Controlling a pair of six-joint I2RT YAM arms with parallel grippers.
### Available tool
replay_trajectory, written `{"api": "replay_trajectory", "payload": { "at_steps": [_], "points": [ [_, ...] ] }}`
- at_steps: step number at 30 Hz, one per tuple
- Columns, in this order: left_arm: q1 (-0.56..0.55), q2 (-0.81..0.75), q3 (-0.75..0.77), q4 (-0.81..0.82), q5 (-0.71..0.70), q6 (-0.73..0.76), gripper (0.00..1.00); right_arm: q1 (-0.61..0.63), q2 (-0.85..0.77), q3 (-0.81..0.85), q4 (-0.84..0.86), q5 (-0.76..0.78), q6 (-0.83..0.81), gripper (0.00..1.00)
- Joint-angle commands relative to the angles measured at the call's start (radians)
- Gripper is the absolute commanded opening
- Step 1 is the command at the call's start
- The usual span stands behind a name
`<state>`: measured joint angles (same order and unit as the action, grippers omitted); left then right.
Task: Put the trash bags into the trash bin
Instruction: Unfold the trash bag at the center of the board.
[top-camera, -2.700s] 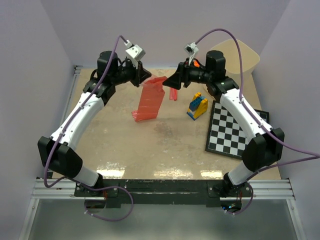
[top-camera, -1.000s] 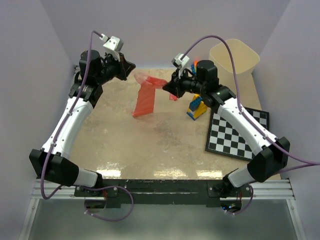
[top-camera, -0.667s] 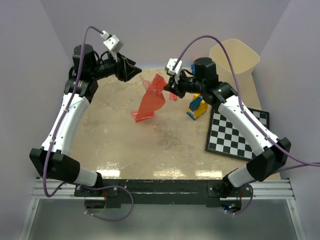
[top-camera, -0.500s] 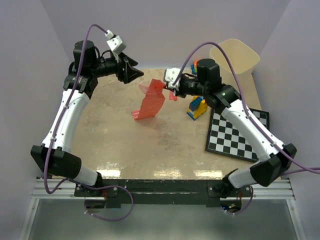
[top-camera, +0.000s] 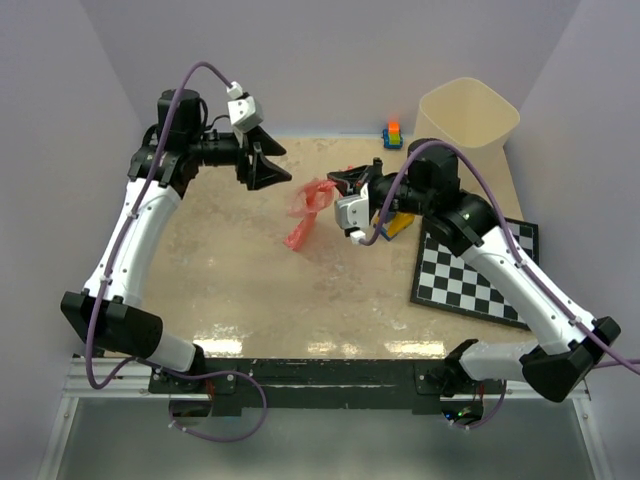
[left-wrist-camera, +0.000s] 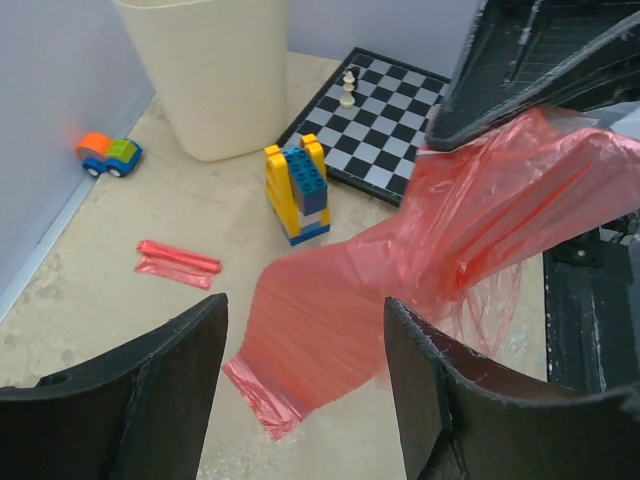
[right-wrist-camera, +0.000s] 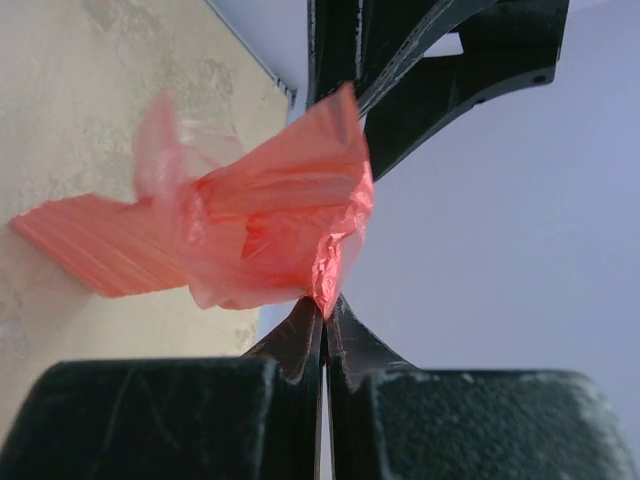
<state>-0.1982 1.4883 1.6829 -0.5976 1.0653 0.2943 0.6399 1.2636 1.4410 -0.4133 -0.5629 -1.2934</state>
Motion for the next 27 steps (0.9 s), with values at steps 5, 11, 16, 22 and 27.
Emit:
{"api": "replay_trajectory", "payload": {
  "at_steps": [5, 11, 16, 22, 27],
  "points": [
    [-0.086, -0.027, 0.000, -0.045, 0.042, 0.091, 0.68, 0.027, -0.006, -0.010, 0.091, 0.029, -0.087, 0.00],
    [-0.095, 0.001, 0.064, -0.155, 0.068, 0.100, 0.67, 0.032, -0.003, -0.019, 0.136, 0.083, -0.060, 0.00],
    [-0.102, -0.039, -0.004, -0.122, 0.062, 0.062, 0.66, 0.033, -0.006, -0.036, 0.195, 0.092, -0.017, 0.00],
    [-0.170, -0.034, -0.046, -0.022, -0.028, 0.031, 0.62, 0.056, -0.004, -0.040, 0.209, 0.100, -0.006, 0.00],
    [-0.211, 0.033, 0.017, -0.112, -0.037, 0.075, 0.43, 0.066, -0.007, -0.044, 0.223, 0.110, 0.008, 0.00]
  ]
}}
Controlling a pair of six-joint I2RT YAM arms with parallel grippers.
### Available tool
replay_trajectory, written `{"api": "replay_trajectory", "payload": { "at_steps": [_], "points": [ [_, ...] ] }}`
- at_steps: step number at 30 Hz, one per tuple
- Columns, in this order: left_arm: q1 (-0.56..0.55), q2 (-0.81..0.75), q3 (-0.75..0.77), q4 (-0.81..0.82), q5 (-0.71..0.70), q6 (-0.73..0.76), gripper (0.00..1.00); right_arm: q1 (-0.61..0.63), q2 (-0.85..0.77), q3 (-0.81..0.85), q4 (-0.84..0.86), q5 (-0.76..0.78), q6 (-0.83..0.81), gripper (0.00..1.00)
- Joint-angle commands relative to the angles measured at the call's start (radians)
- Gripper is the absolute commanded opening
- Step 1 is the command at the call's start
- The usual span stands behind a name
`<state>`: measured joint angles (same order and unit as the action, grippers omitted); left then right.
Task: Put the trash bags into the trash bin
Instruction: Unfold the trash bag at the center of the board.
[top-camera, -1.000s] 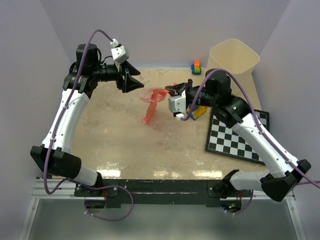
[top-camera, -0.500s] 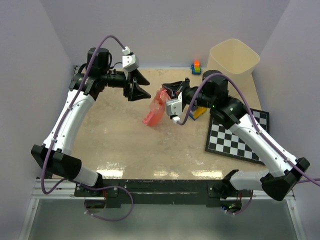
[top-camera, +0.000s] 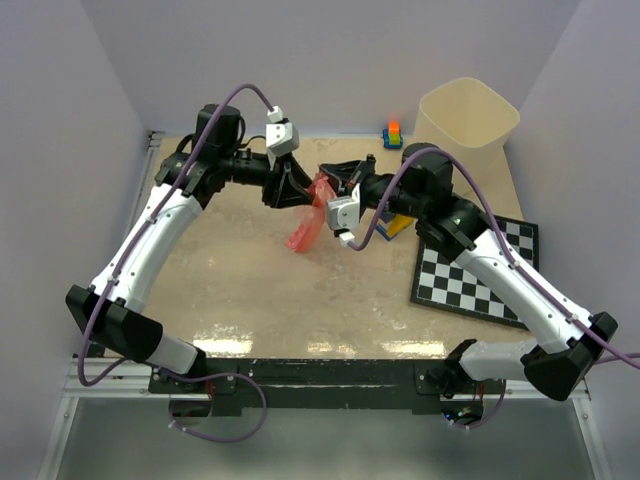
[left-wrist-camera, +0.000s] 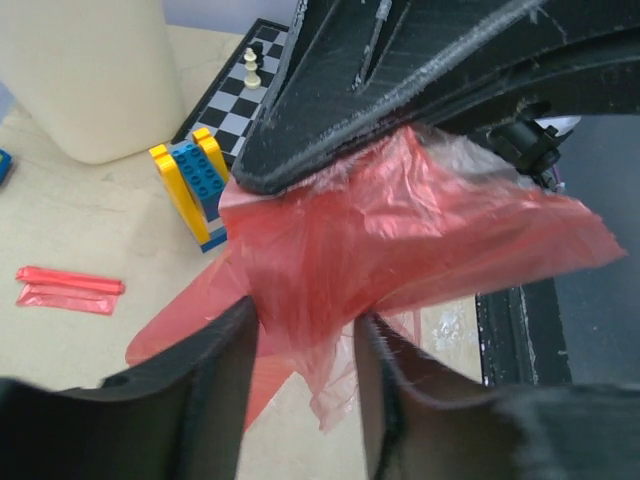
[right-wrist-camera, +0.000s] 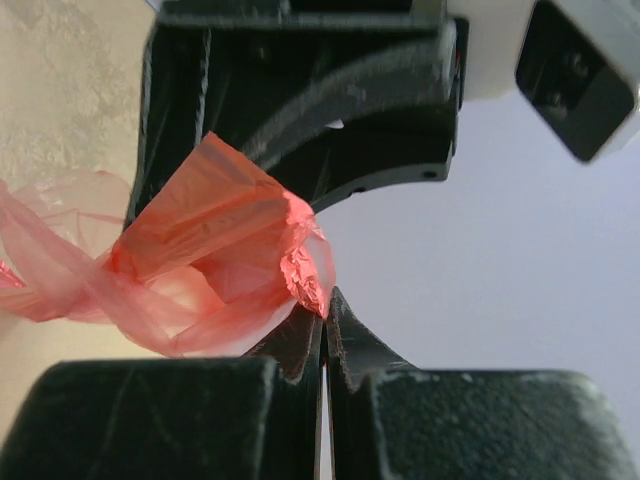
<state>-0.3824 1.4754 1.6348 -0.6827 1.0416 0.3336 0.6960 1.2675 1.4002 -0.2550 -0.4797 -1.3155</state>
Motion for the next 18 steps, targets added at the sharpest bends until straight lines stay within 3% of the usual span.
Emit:
{"api": "replay_trajectory", "payload": {
  "at_steps": [1, 6, 10, 12, 13, 14, 18],
  "points": [
    [-0.030, 0.052, 0.077, -0.047, -0.020, 0.045, 0.40, 0.011, -0.013, -0.006, 0.074, 0.032, 0.044, 0.00],
    [-0.032, 0.060, 0.099, -0.130, -0.066, 0.113, 0.29, 0.010, -0.011, -0.013, 0.123, 0.061, 0.127, 0.00],
    [-0.030, 0.051, 0.099, -0.164, -0.129, 0.150, 0.12, 0.011, -0.007, -0.024, 0.190, 0.102, 0.304, 0.01],
    [-0.030, 0.042, 0.089, -0.152, -0.144, 0.137, 0.03, 0.010, 0.010, -0.012, 0.206, 0.124, 0.453, 0.35],
    [-0.029, 0.031, 0.076, -0.129, -0.150, 0.113, 0.00, 0.010, 0.019, 0.000, 0.214, 0.157, 0.534, 0.47],
    [-0.027, 0.013, 0.050, -0.092, -0.156, 0.087, 0.00, 0.010, 0.032, 0.012, 0.220, 0.220, 0.633, 0.55],
    [0.002, -0.068, -0.074, 0.073, -0.167, -0.048, 0.00, -0.025, 0.075, 0.106, 0.155, 0.348, 0.965, 0.70]
  ]
}}
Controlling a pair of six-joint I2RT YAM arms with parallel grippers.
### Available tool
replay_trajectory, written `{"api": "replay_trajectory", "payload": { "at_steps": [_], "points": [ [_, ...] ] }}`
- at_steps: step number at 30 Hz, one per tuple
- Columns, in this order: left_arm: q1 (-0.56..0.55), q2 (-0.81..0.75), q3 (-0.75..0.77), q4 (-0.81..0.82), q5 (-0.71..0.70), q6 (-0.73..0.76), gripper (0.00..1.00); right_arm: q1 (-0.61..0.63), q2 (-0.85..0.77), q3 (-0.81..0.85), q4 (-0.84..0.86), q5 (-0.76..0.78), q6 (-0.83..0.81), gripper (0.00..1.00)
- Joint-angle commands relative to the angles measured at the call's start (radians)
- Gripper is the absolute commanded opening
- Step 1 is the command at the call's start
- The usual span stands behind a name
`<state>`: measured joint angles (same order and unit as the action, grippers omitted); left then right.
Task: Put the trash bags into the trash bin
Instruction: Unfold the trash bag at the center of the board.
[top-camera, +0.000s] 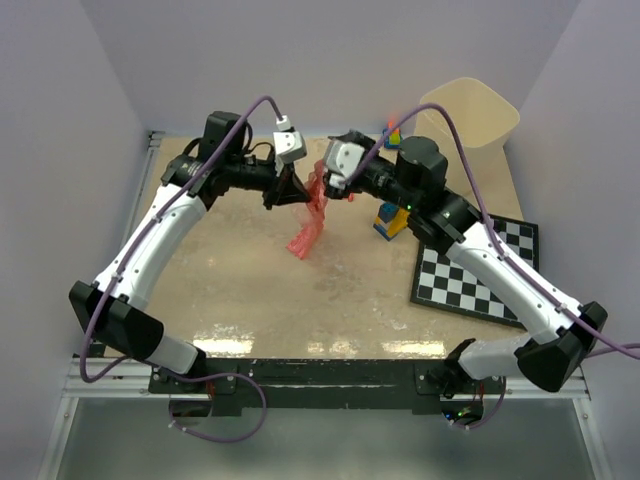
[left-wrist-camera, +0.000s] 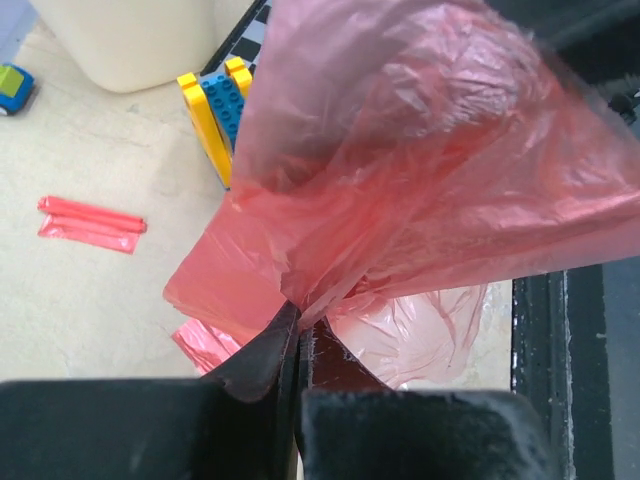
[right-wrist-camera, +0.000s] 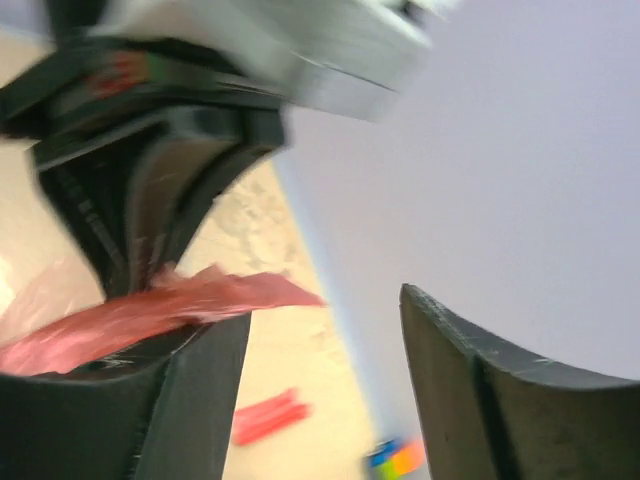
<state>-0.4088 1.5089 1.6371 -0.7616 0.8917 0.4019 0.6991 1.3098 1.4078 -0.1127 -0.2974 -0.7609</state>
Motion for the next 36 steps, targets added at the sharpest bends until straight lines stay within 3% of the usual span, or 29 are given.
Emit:
{"api": "replay_trajectory", "payload": {
  "at_steps": [1, 5, 9, 14, 17, 23, 36],
  "points": [
    [0.045, -0.125, -0.110, 0.219, -0.016, -0.167, 0.00, -0.051, 0.035, 0.120, -0.013, 0.161, 0.479, 0.70],
    [0.093, -0.206, -0.235, 0.424, -0.011, -0.310, 0.00, -0.196, 0.036, 0.155, -0.096, -0.052, 0.695, 0.68],
    [0.097, -0.207, -0.244, 0.476, -0.017, -0.354, 0.00, -0.227, 0.025, 0.126, -0.151, -0.354, 0.652, 0.60],
    [0.097, -0.204, -0.252, 0.524, -0.005, -0.393, 0.00, -0.224, 0.037, 0.048, -0.024, -0.607, 0.739, 0.62],
    [0.099, -0.202, -0.247, 0.515, -0.011, -0.393, 0.00, -0.219, 0.074, 0.081, 0.002, -0.706, 0.743, 0.64],
    [0.099, -0.202, -0.237, 0.496, -0.002, -0.376, 0.00, -0.211, 0.120, 0.137, 0.001, -0.727, 0.698, 0.64],
    [0.099, -0.191, -0.220, 0.478, 0.018, -0.371, 0.00, -0.208, 0.167, 0.166, 0.145, -0.750, 0.793, 0.54]
  ]
}}
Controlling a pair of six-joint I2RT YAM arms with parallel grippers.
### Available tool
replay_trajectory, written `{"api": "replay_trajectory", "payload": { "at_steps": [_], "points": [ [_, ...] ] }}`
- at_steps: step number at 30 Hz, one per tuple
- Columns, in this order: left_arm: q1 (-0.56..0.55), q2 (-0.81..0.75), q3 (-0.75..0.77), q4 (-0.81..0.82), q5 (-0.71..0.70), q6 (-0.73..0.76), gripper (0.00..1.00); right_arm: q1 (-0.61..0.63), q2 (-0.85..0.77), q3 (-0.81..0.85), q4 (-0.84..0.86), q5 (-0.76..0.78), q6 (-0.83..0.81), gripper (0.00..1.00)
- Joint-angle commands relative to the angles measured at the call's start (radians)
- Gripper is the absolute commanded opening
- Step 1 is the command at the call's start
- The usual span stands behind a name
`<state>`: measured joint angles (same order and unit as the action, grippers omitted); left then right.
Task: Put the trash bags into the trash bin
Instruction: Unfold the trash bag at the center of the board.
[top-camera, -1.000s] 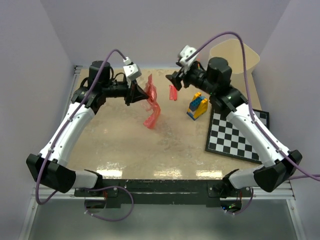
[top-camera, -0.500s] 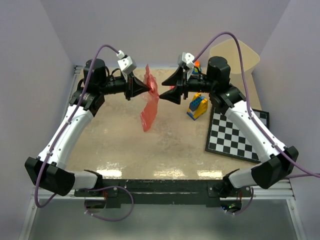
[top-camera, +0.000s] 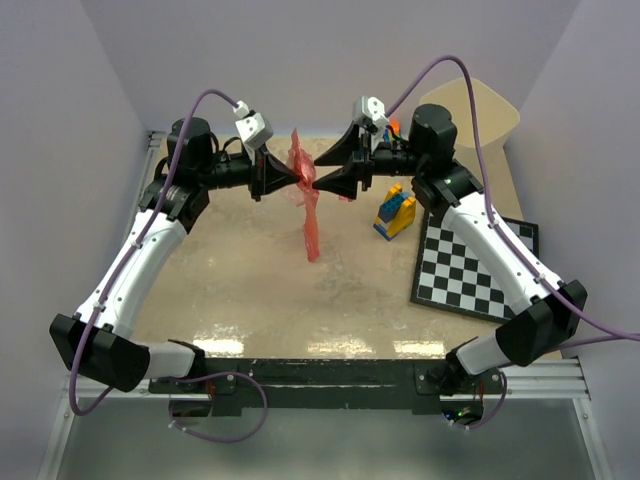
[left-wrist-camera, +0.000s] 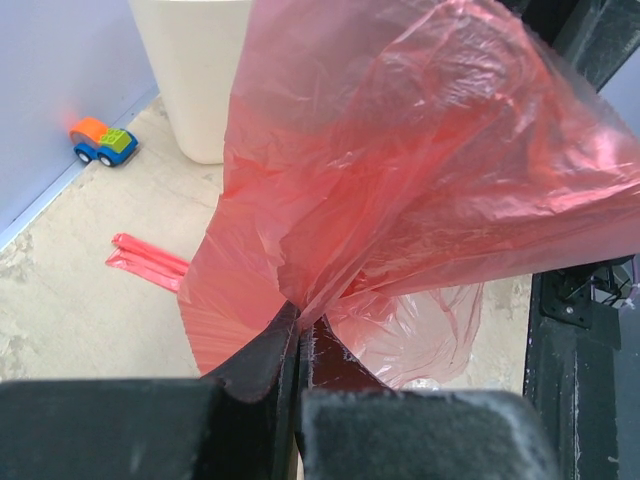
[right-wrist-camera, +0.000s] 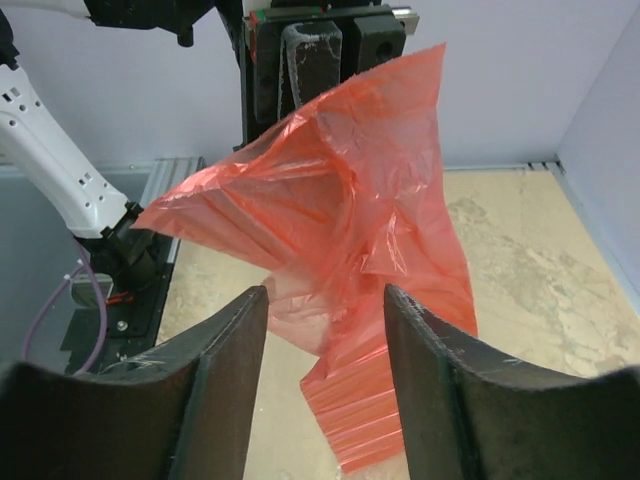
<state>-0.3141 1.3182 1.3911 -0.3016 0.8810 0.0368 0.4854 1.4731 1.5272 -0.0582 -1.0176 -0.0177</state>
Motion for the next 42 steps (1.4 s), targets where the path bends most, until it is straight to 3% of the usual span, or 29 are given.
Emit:
{"api": "replay_trajectory", "payload": {
  "at_steps": [1, 7, 11, 12, 17, 25, 34, 35, 38, 39, 42],
  "points": [
    [0.004, -0.002, 0.026, 0.015, 0.030, -0.006, 0.00, 0.007, 0.006, 0.041, 0.104, -0.032, 0.058, 0.50],
    [0.004, -0.008, 0.026, 0.005, 0.035, 0.000, 0.00, 0.021, 0.010, 0.014, 0.201, -0.024, 0.124, 0.30],
    [0.013, -0.011, 0.034, -0.005, 0.004, 0.008, 0.00, 0.025, 0.006, 0.011, 0.190, 0.002, 0.127, 0.03],
    [0.021, -0.011, 0.040, -0.008, -0.011, -0.003, 0.00, 0.025, 0.001, 0.016, 0.163, 0.028, 0.099, 0.00],
    [0.116, -0.020, 0.052, 0.004, -0.042, -0.028, 0.02, 0.015, -0.051, 0.019, -0.005, 0.236, -0.030, 0.00],
    [0.178, -0.016, 0.060, -0.022, -0.082, -0.041, 0.02, -0.001, -0.099, -0.024, 0.001, 0.533, 0.012, 0.00],
    [0.188, -0.059, 0.014, -0.016, -0.310, -0.028, 0.00, -0.005, -0.122, -0.059, -0.041, 0.859, 0.116, 0.00],
    [0.188, -0.060, 0.002, -0.019, -0.306, -0.028, 0.00, -0.008, -0.125, -0.067, -0.042, 0.849, 0.117, 0.00],
    [0.185, -0.065, -0.035, -0.024, -0.168, -0.009, 0.19, -0.008, -0.126, -0.079, -0.029, 0.743, 0.099, 0.00],
    [0.179, -0.071, -0.047, -0.007, -0.139, -0.009, 0.18, -0.008, -0.125, -0.087, -0.014, 0.702, 0.104, 0.00],
    [0.167, -0.071, -0.052, 0.015, -0.108, -0.018, 0.02, -0.010, -0.103, -0.096, -0.011, 0.459, 0.081, 0.00]
  ]
}}
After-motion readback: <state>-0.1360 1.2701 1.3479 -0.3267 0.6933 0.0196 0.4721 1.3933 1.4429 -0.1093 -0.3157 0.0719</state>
